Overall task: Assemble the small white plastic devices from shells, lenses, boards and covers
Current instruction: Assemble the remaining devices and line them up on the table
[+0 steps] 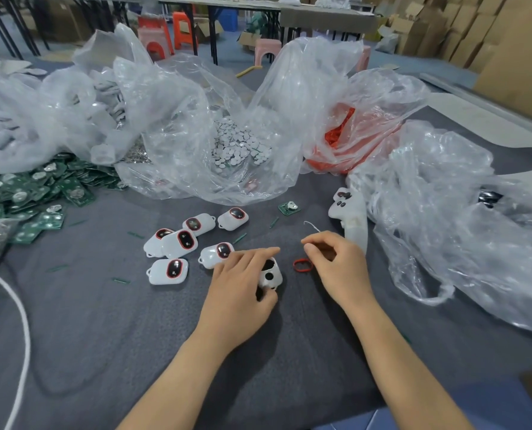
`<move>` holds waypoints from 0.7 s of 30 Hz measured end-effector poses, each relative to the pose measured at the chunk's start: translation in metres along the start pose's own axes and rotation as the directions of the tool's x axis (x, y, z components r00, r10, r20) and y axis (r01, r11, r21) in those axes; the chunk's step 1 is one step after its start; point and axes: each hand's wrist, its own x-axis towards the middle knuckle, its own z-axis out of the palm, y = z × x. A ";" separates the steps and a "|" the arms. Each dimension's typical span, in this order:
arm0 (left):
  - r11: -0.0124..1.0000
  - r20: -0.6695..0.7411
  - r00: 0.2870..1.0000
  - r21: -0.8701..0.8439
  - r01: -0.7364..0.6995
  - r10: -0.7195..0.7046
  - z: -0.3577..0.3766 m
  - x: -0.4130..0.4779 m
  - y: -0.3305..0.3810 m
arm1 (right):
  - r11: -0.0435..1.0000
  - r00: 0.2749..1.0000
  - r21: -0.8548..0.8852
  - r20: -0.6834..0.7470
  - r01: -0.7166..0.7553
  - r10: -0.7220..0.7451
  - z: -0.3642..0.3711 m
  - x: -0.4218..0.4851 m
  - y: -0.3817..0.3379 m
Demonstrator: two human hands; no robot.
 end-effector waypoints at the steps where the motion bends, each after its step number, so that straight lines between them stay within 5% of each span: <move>1: 1.000 0.006 1.000 -0.004 -0.010 0.010 0.000 0.000 0.000 | 1.000 1.000 -0.009 -0.010 0.002 -0.002 -0.001 0.001 0.001; 7: 0.994 -0.057 0.998 -0.110 0.005 -0.011 0.000 0.001 -0.001 | 0.961 0.976 -0.233 0.189 0.147 -0.103 -0.003 0.000 0.009; 12: 0.991 -0.058 0.998 -0.130 0.022 -0.030 0.000 0.001 -0.002 | 0.959 0.960 -0.227 0.256 0.170 -0.109 -0.008 0.002 0.011; 21: 0.987 -0.037 0.999 -0.162 -0.008 0.002 -0.002 0.001 0.000 | 0.932 0.949 -0.205 0.163 0.300 -0.270 -0.005 -0.003 0.004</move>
